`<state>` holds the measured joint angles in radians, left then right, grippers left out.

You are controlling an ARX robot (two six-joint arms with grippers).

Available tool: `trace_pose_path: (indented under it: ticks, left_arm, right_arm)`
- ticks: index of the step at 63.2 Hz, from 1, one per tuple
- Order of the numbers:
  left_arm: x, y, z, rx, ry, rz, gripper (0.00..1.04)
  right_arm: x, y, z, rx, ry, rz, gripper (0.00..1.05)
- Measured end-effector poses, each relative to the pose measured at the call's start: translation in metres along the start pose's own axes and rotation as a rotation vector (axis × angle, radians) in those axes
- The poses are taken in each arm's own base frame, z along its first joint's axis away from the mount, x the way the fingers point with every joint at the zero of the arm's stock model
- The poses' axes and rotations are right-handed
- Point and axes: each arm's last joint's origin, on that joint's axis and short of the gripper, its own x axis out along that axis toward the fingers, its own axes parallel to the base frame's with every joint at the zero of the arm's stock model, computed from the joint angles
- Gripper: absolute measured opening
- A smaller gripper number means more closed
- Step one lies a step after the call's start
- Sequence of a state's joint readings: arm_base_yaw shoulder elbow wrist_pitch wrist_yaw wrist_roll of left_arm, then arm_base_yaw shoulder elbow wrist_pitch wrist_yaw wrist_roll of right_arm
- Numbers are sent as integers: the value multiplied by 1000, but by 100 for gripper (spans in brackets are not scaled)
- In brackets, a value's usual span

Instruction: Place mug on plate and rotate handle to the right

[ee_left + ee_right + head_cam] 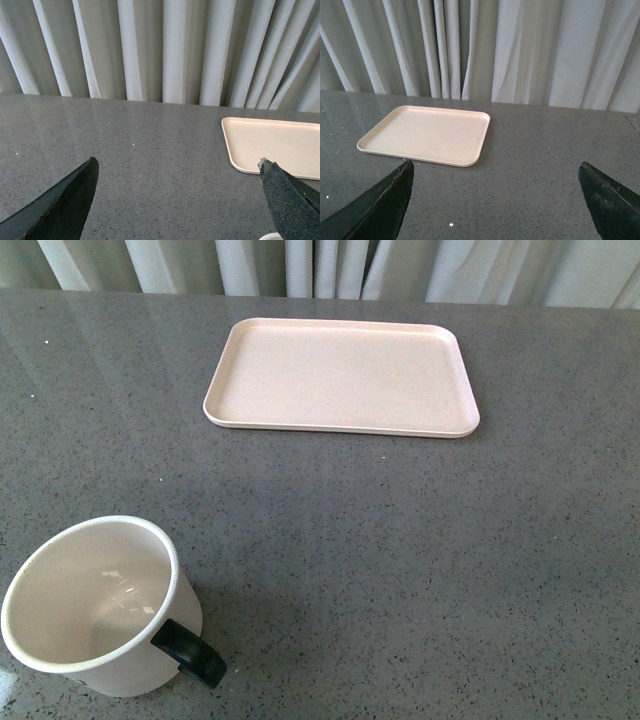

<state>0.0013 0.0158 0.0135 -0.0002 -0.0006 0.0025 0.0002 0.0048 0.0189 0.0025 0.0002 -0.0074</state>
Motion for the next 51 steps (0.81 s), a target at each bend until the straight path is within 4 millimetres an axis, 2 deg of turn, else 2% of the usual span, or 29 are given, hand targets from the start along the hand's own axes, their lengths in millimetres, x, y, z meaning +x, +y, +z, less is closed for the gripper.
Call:
trace_pose_path:
  ticks: [45, 49, 51]
  left_arm:
    - [0, 0, 0, 0, 4, 0, 96]
    - [4, 5, 4, -28, 382, 10, 96]
    - [10, 8, 5, -29, 499, 27, 96]
  right_arm:
    - [0, 0, 0, 0, 0, 0, 96]
    - [0, 0, 0, 0, 0, 1, 96]
    - [0, 0, 0, 0, 0, 1, 96]
